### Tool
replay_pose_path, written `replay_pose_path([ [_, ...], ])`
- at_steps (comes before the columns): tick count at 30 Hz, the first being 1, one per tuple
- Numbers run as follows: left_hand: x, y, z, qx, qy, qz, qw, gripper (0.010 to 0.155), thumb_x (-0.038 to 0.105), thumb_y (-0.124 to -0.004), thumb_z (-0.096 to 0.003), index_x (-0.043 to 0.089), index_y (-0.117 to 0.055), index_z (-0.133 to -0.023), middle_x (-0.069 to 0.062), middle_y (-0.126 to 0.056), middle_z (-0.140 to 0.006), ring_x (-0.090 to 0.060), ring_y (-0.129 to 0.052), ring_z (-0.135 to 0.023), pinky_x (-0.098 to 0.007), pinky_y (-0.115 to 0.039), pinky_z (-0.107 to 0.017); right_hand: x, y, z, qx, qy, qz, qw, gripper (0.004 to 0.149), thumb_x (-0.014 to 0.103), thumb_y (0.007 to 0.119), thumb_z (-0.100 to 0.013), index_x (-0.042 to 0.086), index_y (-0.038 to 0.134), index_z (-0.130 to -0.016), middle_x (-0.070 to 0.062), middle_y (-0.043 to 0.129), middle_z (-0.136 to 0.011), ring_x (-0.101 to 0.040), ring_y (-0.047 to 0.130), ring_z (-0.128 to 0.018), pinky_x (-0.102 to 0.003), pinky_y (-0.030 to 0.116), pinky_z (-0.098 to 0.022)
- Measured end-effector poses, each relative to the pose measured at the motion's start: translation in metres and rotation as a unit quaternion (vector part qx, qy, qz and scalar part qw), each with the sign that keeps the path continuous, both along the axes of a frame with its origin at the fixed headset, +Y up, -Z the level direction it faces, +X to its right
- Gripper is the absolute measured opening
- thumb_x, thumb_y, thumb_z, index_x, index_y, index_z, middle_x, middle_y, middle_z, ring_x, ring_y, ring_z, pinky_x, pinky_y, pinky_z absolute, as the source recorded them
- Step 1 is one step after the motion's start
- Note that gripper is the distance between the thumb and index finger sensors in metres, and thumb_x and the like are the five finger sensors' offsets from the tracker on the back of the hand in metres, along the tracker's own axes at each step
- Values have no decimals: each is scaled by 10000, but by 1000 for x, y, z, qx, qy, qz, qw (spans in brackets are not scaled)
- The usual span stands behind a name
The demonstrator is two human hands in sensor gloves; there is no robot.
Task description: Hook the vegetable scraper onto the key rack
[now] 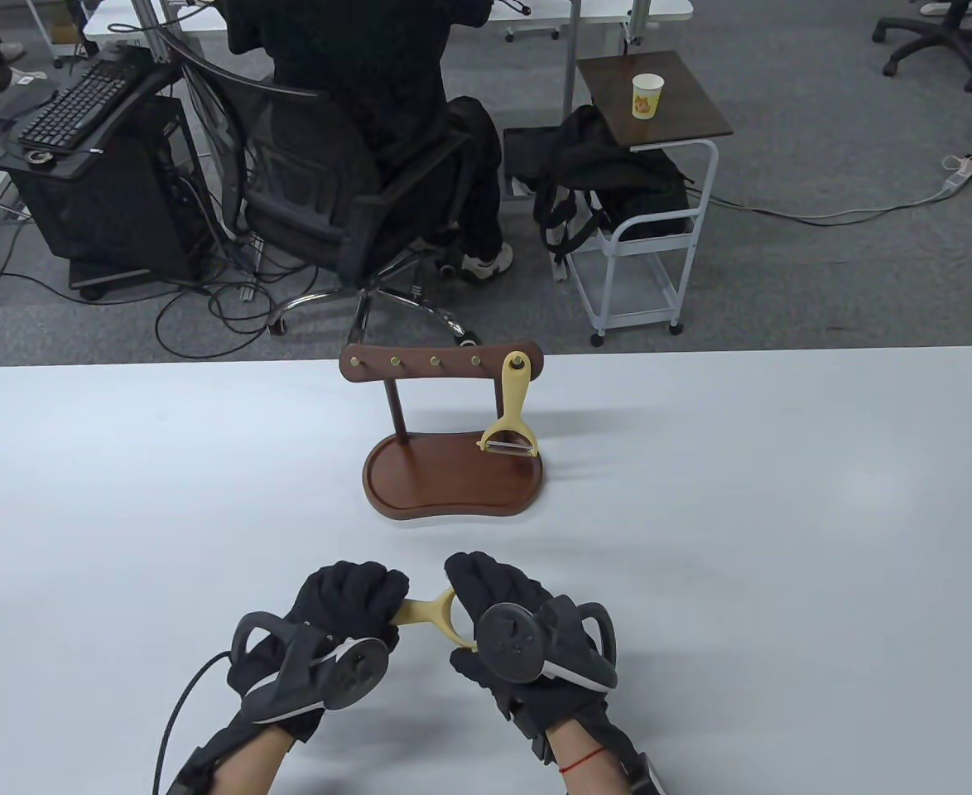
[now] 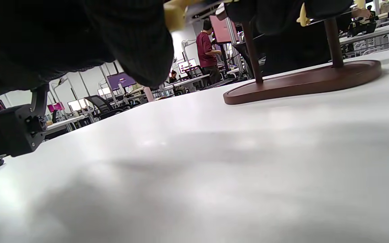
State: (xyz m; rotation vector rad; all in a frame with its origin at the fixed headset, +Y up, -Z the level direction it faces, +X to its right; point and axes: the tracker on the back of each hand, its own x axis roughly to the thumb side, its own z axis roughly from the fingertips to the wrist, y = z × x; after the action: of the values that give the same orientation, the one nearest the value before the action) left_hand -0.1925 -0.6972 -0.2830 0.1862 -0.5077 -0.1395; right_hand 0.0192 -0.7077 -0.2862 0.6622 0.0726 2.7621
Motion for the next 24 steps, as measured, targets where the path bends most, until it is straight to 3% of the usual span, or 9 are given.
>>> replay_pose_path([
  [3,-3,-2,-2,1,0,5,1000,654,529,-661,-481,313,-508,-1079,23,-545,-1113,-223,-641,-1007,-494,-584,-830,-3,1,-1,15,-4,5,1000,888,457,920,-472,196,407,-1148,-118,505,-1176,-378,625,-1005,-588,566,-746],
  [10,-11,-2,-6,13,17,20,1000,659,543,-681,-492,344,-487,-1089,52,-518,-1140,-209,-627,-1042,-513,-557,-839,-11,5,4,64,-29,11,997,883,468,935,-455,180,443,-1130,-126,560,-1121,-372,676,-939,-582,600,-722],
  [15,-37,-1,-11,21,68,50,996,791,604,-652,-488,345,-299,-1146,42,-329,-1235,-240,-471,-1164,-560,-456,-864,-13,17,4,102,-92,-1,991,882,475,928,-466,161,440,-1130,-145,558,-1112,-384,675,-927,-588,600,-713],
  [20,-68,-3,-16,23,121,89,988,764,625,-620,-494,353,-324,-1143,51,-330,-1243,-255,-441,-1185,-566,-444,-862,-12,25,0,128,-169,-35,977,885,485,917,-476,146,428,-1130,-157,549,-1106,-392,670,-918,-592,597,-703],
  [24,-76,-6,-18,18,132,96,986,752,628,-613,-495,363,-333,-1140,60,-324,-1249,-257,-431,-1192,-577,-426,-862,-10,36,-5,147,-238,-69,957,885,493,906,-488,142,410,-1131,-161,532,-1106,-394,661,-916,-590,594,-701],
])
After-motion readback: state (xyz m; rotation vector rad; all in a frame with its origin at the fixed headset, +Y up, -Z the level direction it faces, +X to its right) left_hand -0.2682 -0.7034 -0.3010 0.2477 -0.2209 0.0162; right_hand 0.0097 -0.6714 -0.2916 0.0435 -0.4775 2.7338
